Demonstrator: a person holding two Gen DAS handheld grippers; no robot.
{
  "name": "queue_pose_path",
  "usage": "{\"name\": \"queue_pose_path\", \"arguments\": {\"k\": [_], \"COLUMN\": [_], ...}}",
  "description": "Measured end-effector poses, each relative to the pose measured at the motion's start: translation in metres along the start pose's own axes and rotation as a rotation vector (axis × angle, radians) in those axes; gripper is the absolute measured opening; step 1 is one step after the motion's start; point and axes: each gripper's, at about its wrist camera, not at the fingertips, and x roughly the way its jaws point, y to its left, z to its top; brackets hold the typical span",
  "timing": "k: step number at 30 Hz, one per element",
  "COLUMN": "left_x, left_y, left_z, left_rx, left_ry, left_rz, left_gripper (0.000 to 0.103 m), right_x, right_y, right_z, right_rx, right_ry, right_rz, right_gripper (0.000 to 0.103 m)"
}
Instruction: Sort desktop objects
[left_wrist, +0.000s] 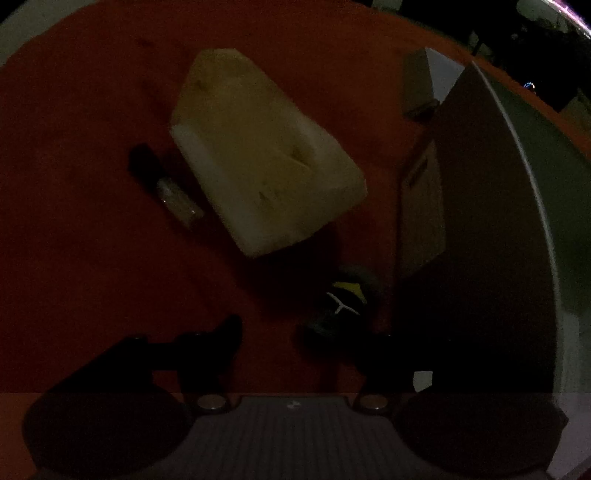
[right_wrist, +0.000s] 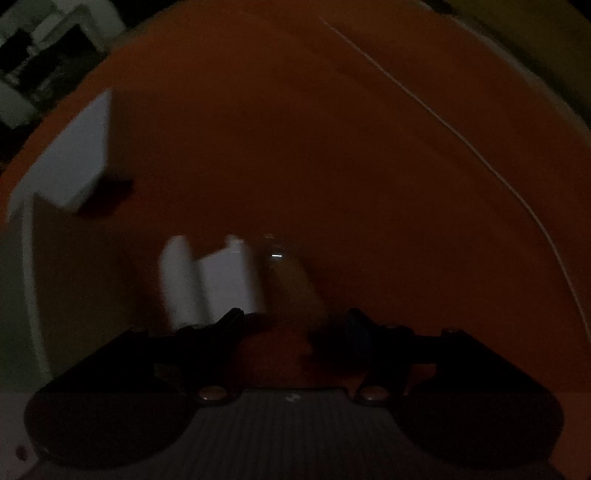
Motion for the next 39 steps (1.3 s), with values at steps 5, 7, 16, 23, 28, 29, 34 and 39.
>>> {"name": "queue_pose_path", "arguments": {"k": [5, 7, 16, 23, 28, 29, 34, 39], "left_x": [0.004, 0.005, -0.008, 0.0, 0.008, 0.008, 0.001, -0.01], "left_y": [0.006, 0.007, -0.004, -0.01, -0.011, -0.011, -0.014, -0.004], "left_z": [-0.004, -0.006, -0.01, -0.018, -0.026, -0.027, -0.029, -0.025], "left_rx": [-0.02, -0.028, 0.069, 0.165, 0.271, 0.271, 0.289, 0.193], "left_ry": [-0.004, -0.005, -0.007, -0.023, -0.05, -0.045, -0.03, -0.032], "left_rz": [-0.031, -0.04, -0.053, -0.045, 0.037, 0.03, -0.058, -0.075], "left_gripper": [0.057, 0.057, 0.033, 0.025, 0.067, 0.062, 0.025, 0.024], "right_x": [0.029, 0.04, 0.045, 0.051, 0.039, 0.036, 0.037, 0.04], "right_y": [-0.008, -0.005, 0.01, 0.012, 0.011, 0.01, 0.011, 0.012], "right_z": [-0.003, -0.006, -0.011, -0.01, -0.012, -0.013, -0.013, -0.015], "right_rx": [-0.004, -0.032, -0.17, -0.152, -0.146, -0.143, -0.137, -0.125], "right_ry": [0.069, 0.078, 0.031, 0.032, 0.029, 0.029, 0.025, 0.021], "right_rz": [-0.039, -0.049, -0.085, -0.087, -0.089, -0.088, -0.092, -0.086], "right_gripper": [0.064, 0.064, 0.035, 0.035, 0.036, 0.036, 0.036, 0.036]}}
